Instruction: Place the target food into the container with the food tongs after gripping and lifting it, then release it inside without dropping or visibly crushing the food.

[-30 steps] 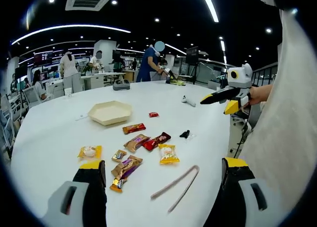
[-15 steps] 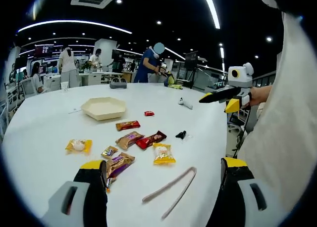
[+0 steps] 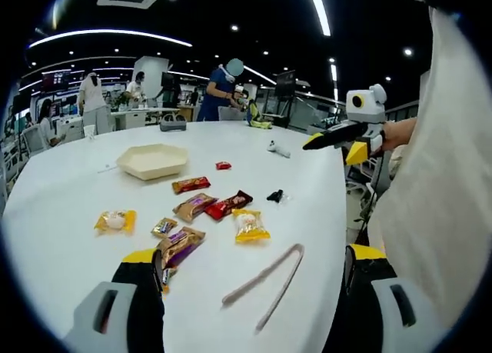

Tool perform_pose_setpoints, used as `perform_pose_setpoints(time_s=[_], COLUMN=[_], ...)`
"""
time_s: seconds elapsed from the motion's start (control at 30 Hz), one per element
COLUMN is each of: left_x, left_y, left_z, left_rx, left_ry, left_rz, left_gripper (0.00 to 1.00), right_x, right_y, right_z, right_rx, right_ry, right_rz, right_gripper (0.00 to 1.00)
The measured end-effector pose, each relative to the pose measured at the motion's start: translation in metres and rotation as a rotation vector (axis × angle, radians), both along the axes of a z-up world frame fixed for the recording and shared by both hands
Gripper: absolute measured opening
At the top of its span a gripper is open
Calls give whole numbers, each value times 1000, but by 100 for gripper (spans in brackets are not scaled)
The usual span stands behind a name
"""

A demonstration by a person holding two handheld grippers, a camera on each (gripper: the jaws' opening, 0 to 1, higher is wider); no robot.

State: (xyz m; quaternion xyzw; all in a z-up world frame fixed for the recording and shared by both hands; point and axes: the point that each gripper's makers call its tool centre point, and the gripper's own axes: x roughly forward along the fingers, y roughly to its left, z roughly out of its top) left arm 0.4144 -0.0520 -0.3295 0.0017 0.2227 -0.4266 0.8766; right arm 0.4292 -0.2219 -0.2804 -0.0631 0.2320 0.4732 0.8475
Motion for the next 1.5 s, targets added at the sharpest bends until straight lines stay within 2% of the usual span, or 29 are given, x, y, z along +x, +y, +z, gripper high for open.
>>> perform_pose_setpoints(time_s=[0.3, 0.63, 0.83, 0.93, 1.07, 1.17, 1.23, 1.5], left_x=[-1, -6, -4, 4, 5, 2, -1, -2], left_y=[6, -3, -5, 0, 1, 0, -1, -3], left_z=[-2, -12, -11, -12, -9, -14, -25, -29], left_rx=[5, 31, 11, 36, 1, 1, 16, 31], left_ry=[1, 14, 24, -3, -4, 12, 31, 28], left_rz=[-22, -86, -73, -35, -5, -6, -14, -37], left_gripper=[99, 98, 96, 97, 94, 94, 94, 94], right_x=[-6, -16, -18, -18, -15, -14, -15, -15], right_y=[4, 4, 5, 6, 4, 3, 5, 10], right_z=[-4, -13, -16, -20, -20, -21, -22, -24], right_rx=[2, -8, -1, -11, -3, 6, 6, 7], right_ry=[9, 31, 36, 42, 42, 50, 54, 57], right_rz=[-20, -32, -35, -35, -60, -71, -68, -58], right_gripper=[63, 64, 65, 65, 65, 65, 65, 65])
